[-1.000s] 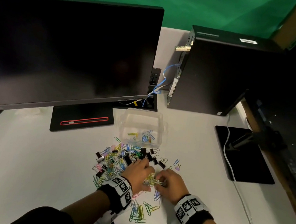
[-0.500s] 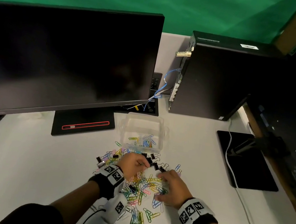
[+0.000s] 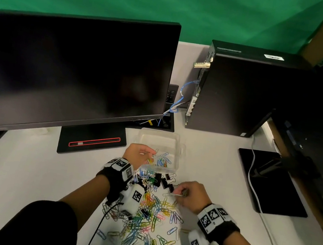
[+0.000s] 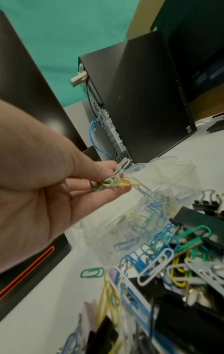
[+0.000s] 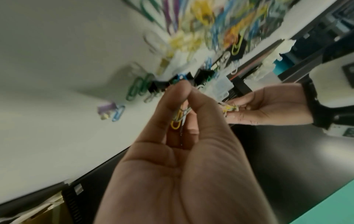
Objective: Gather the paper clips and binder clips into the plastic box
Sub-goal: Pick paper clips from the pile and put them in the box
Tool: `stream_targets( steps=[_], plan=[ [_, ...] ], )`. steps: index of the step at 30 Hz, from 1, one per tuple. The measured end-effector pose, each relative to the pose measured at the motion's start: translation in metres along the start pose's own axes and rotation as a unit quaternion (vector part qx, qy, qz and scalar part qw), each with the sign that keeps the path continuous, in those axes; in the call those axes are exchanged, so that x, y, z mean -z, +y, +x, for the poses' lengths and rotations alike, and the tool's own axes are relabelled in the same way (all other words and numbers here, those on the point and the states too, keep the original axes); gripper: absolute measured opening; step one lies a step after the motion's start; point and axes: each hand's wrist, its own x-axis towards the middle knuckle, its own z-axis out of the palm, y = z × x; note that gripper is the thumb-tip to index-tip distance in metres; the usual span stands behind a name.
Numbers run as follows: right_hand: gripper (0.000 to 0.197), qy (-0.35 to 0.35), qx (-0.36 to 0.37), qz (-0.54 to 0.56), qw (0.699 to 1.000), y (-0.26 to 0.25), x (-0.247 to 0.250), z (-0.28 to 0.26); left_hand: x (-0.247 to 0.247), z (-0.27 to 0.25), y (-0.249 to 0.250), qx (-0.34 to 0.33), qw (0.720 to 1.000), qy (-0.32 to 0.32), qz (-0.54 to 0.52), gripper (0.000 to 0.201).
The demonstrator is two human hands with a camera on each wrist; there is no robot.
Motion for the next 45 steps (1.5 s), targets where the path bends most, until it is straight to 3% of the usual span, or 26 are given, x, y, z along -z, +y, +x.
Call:
stream_targets(
  steps=[3,7,14,19,24,28,31,35,38,42,45],
  plan=[
    [0.018,0.019,0.003,0.034,0.999,-0.015,0.01,0.013,0.0,0.006,-0.008,0.013,1.0,0.021,0.013,0.023],
    [0.015,0.067,0.006,0.055,0.996,-0.033,0.023,0.033,-0.005,0.008,-0.013,0.042,0.999,-0.002,0.033,0.03],
    [0.019,0.114,0.0,0.044,0.992,-0.046,0.021,0.068,0.001,-0.01,-0.007,0.0,0.995,-0.026,0.094,0.033],
    [0.037,0.094,0.013,0.043,0.995,-0.044,0.01,0.072,0.012,-0.037,-0.015,-0.016,0.996,-0.036,0.076,0.027],
    [0.029,0.087,0.04,0.046,0.994,-0.032,0.009,0.051,0.018,-0.07,-0.026,-0.014,0.979,-0.112,0.171,0.024],
    [0.032,0.023,0.045,0.012,0.999,-0.009,0.004,0.02,0.018,-0.094,-0.046,-0.019,0.953,-0.196,0.23,0.025],
    [0.027,-0.04,0.045,-0.041,0.997,0.006,-0.002,-0.003,0.014,-0.109,-0.061,-0.025,0.94,-0.219,0.26,0.038],
    [0.079,-0.125,0.023,-0.127,0.984,0.018,-0.009,-0.033,0.005,-0.12,-0.068,-0.068,0.931,-0.208,0.291,0.054],
    [0.113,-0.153,0.01,-0.154,0.976,0.023,-0.018,-0.049,-0.004,-0.123,-0.071,-0.092,0.932,-0.19,0.296,0.077],
    [0.123,-0.128,0.011,-0.134,0.983,0.024,-0.035,-0.055,-0.02,-0.126,-0.069,-0.104,0.926,-0.167,0.322,0.093],
    [0.119,-0.095,0.02,-0.119,0.988,0.02,-0.047,-0.047,-0.032,-0.123,-0.063,-0.128,0.898,-0.151,0.393,0.092]
  ],
)
